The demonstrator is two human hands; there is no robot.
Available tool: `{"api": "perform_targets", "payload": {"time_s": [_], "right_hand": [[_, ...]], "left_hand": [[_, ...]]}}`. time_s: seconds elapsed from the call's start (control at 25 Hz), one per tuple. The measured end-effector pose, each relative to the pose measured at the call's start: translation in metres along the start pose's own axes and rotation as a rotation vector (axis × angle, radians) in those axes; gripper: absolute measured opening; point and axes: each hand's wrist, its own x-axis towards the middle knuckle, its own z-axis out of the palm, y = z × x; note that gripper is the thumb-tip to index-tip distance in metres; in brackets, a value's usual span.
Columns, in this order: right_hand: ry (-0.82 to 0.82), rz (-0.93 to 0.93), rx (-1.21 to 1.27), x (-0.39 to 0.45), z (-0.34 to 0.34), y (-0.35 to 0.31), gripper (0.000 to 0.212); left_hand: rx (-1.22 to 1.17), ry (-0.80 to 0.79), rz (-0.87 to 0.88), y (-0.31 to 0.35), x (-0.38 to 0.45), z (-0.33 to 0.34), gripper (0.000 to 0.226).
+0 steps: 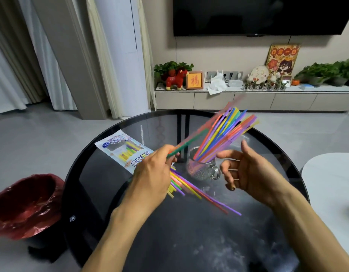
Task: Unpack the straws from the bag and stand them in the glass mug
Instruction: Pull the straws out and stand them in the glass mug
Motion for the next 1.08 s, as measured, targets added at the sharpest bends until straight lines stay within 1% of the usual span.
{"api": "perform_targets", "payload": {"time_s": [0.04,0.08,0.12,0.16,0.2,0.24,0.32,0.36,0.44,0.52,0.6,0.68,0.8,0.88,0.96,1.0,1.04,1.08], "right_hand": [[0.044,-0.017,-0.006,0.002,0.005,0.003,0.064],[0.067,-0.017,-0.034,0.004,0.01,0.008,0.06],[0.081,-0.016,-0.073,0.006,0.017,0.013,0.056],[0.098,-0.025,-0.118,0.007,0.025,0.016,0.051],[0.118,-0.05,-0.166,0.009,0.032,0.019,0.045],[0.135,-0.089,-0.208,0.01,0.039,0.021,0.037],[0.135,-0.175,-0.249,0.011,0.052,0.025,0.022],[0.106,-0.213,-0.258,0.012,0.057,0.027,0.021],[-0.003,-0.272,-0.319,0.013,0.065,0.033,0.025],[-0.079,-0.328,-0.413,0.016,0.068,0.041,0.023],[-0.062,-0.401,-0.472,0.019,0.066,0.048,0.017],[-0.015,-0.46,-0.51,0.022,0.063,0.051,0.015],[-0.051,-0.458,-0.504,0.026,0.058,0.053,0.013],[-0.046,-0.434,-0.508,0.029,0.055,0.055,0.012],[0.019,-0.423,-0.465,0.031,0.054,0.052,0.011],[0.079,-0.436,-0.399,0.031,0.054,0.046,0.01],[0.161,-0.463,-0.312,0.031,0.051,0.038,0.009],[0.269,-0.502,-0.217,0.033,0.044,0.028,0.008]], "left_hand": [[-0.219,0.045,-0.048,0.007,0.004,-0.007,0.019],[-0.427,0.056,-0.075,0.014,0.006,-0.011,0.02],[-0.587,0.039,-0.091,0.017,0.004,-0.009,0.021],[-0.688,0.002,-0.113,0.014,-0.002,-0.003,0.022],[-0.741,-0.052,-0.154,0.007,-0.011,0.008,0.022],[-0.754,-0.119,-0.205,-0.003,-0.021,0.021,0.02],[-0.698,-0.233,-0.287,-0.023,-0.037,0.044,0.019],[-0.679,-0.268,-0.314,-0.03,-0.041,0.05,0.019],[-0.685,-0.337,-0.35,-0.037,-0.043,0.057,0.021],[-0.701,-0.432,-0.368,-0.039,-0.042,0.058,0.028],[-0.699,-0.514,-0.37,-0.039,-0.043,0.059,0.032],[-0.682,-0.577,-0.358,-0.039,-0.042,0.059,0.03],[-0.633,-0.652,-0.329,-0.041,-0.037,0.059,0.022],[-0.647,-0.7,-0.319,-0.044,-0.033,0.058,0.018],[-0.684,-0.695,-0.332,-0.044,-0.03,0.056,0.019],[-0.699,-0.642,-0.345,-0.043,-0.028,0.053,0.025],[-0.708,-0.544,-0.365,-0.043,-0.025,0.049,0.031],[-0.715,-0.414,-0.402,-0.042,-0.023,0.043,0.034]]}}
